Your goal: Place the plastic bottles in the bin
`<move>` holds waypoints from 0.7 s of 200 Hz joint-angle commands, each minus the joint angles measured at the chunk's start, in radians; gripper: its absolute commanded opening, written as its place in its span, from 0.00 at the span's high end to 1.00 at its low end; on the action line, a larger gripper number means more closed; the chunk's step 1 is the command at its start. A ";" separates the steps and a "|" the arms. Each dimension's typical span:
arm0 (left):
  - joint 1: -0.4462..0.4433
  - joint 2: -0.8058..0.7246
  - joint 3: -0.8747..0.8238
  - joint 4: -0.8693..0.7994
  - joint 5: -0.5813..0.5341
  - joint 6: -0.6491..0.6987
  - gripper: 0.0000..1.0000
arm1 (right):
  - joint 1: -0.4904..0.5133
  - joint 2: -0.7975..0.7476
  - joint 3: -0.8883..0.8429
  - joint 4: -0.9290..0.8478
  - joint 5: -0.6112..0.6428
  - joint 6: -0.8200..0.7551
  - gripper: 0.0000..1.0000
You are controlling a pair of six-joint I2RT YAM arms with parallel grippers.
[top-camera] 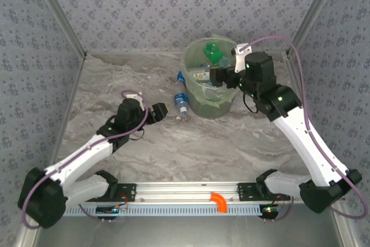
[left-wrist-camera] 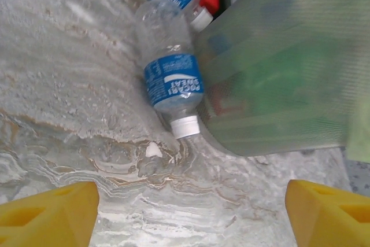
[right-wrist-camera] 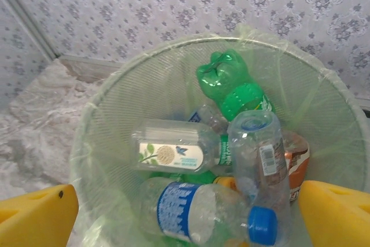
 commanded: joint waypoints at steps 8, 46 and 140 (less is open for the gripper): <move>-0.065 0.127 0.053 0.110 -0.114 -0.084 0.20 | 0.005 -0.117 -0.058 0.056 -0.035 0.032 0.00; -0.113 0.347 0.117 0.206 -0.128 -0.121 0.24 | 0.006 -0.217 -0.125 0.072 -0.056 0.047 0.00; -0.137 0.672 0.280 0.289 -0.140 -0.137 0.39 | 0.009 -0.278 -0.161 0.080 -0.067 0.052 0.00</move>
